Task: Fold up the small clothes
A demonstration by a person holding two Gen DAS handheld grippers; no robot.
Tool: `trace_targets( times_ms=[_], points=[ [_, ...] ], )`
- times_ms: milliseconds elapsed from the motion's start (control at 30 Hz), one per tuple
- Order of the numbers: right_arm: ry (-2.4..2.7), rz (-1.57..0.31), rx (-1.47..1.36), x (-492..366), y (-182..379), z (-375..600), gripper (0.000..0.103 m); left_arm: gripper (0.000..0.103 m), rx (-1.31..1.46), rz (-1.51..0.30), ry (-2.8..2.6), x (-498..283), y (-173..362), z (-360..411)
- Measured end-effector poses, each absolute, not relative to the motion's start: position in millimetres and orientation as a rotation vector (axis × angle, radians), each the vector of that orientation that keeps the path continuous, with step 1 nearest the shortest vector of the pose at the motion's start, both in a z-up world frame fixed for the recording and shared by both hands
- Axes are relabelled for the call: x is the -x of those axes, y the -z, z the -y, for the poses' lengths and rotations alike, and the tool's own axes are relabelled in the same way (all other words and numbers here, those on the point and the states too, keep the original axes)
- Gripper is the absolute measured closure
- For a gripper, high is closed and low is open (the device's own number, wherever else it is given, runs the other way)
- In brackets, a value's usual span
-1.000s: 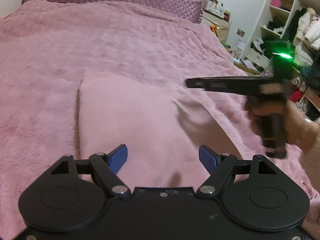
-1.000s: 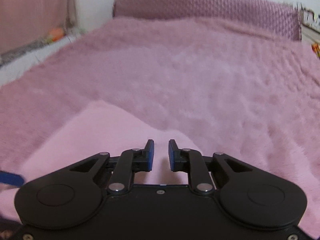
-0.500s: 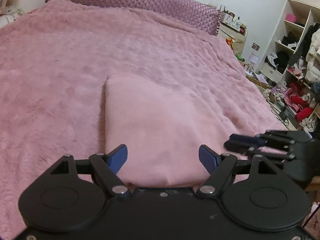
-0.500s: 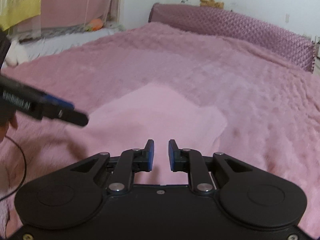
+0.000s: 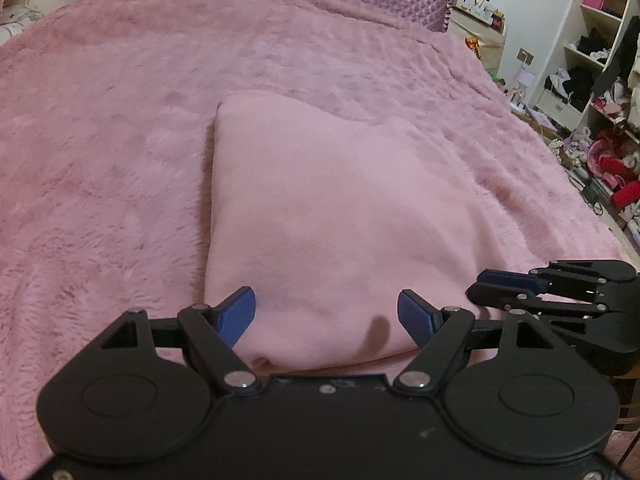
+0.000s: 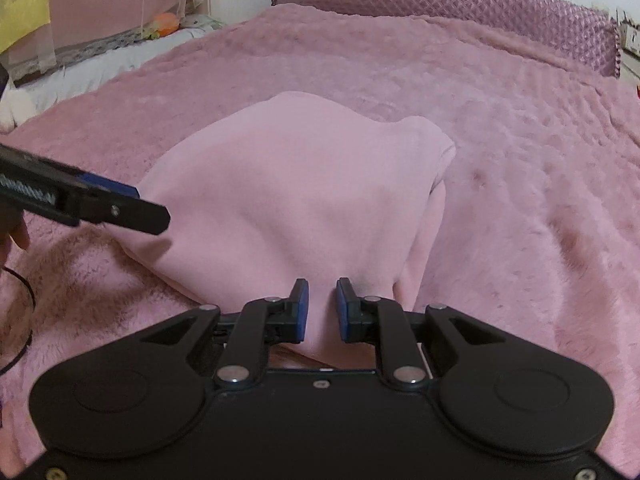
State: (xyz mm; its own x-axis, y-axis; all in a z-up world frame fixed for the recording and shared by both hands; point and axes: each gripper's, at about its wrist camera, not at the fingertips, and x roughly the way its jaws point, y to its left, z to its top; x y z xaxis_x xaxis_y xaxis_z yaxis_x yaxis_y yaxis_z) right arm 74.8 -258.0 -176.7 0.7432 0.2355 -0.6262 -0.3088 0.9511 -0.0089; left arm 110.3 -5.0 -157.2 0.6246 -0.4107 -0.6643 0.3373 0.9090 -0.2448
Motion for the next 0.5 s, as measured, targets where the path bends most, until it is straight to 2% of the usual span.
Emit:
trace_targets(
  times_ms=[300, 367, 500],
  points=[
    [-0.302, -0.676, 0.097, -76, 182, 259, 0.089, 0.021, 0.092, -0.745, 0.428, -108, 150, 9],
    [-0.298, -0.675, 0.071, -75, 173, 259, 0.085, 0.021, 0.096, -0.696, 0.420, -101, 137, 4],
    [-0.268, -0.639, 0.018, -67, 146, 259, 0.045, 0.019, 0.107, -0.653, 0.385, -84, 102, -4]
  ],
)
